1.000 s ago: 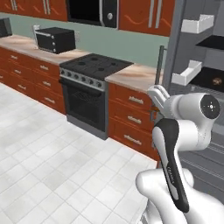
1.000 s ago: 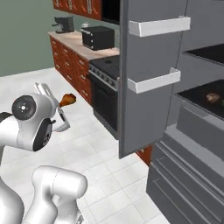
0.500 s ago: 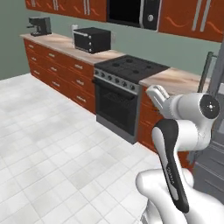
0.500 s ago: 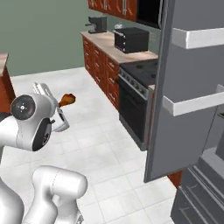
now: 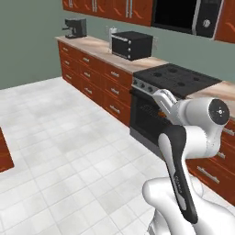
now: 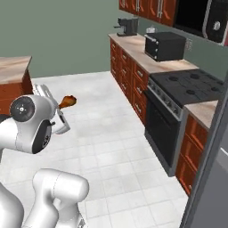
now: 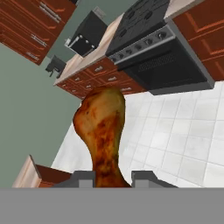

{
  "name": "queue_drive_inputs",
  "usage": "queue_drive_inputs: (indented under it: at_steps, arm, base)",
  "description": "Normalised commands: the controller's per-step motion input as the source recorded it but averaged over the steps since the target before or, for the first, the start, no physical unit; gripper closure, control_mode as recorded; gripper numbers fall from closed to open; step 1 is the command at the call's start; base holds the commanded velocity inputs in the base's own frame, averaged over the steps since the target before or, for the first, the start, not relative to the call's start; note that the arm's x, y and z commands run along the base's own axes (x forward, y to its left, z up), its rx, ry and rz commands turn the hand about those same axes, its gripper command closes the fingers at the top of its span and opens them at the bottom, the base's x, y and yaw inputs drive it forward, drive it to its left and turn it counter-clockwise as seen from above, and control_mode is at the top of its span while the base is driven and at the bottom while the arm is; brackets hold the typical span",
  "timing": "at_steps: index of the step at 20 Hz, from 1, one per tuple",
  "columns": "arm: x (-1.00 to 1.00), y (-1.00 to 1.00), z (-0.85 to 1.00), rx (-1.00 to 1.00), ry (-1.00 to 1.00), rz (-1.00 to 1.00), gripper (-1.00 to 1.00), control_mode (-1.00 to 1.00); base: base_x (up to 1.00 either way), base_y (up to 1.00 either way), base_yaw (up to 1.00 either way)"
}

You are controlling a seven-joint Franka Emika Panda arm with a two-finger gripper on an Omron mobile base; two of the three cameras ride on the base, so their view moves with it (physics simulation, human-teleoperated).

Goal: Gather the squash and potato from the fridge and place them on a tray on the dining counter. Then gather the chicken drumstick and steak from the fridge and place them on the other tray.

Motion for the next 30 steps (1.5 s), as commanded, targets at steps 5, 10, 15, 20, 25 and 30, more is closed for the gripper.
queue_drive_inputs:
  at_steps: [5, 10, 15, 20, 25, 30]
  arm:
    - [0.00, 0.00, 0.00, 0.00, 0.00, 0.00, 1.00, 1.00]
    - [0.00, 0.00, 0.00, 0.00, 0.00, 0.00, 1.00, 1.00]
    - [0.00, 0.00, 0.00, 0.00, 0.00, 0.00, 1.00, 1.00]
    - [0.00, 0.00, 0.00, 0.00, 0.00, 0.00, 1.00, 1.00]
    - [0.00, 0.00, 0.00, 0.00, 0.00, 0.00, 1.00, 1.00]
    - [0.00, 0.00, 0.00, 0.00, 0.00, 0.00, 1.00, 1.00]
  base:
    - [0.87, 0.00, 0.21]
    - [0.79, 0.00, 0.16]
    - [0.81, -0.02, 0.15]
    - [0.90, -0.01, 0.16]
    - [0.89, -0.04, 0.16]
    - [0.87, -0.06, 0.17]
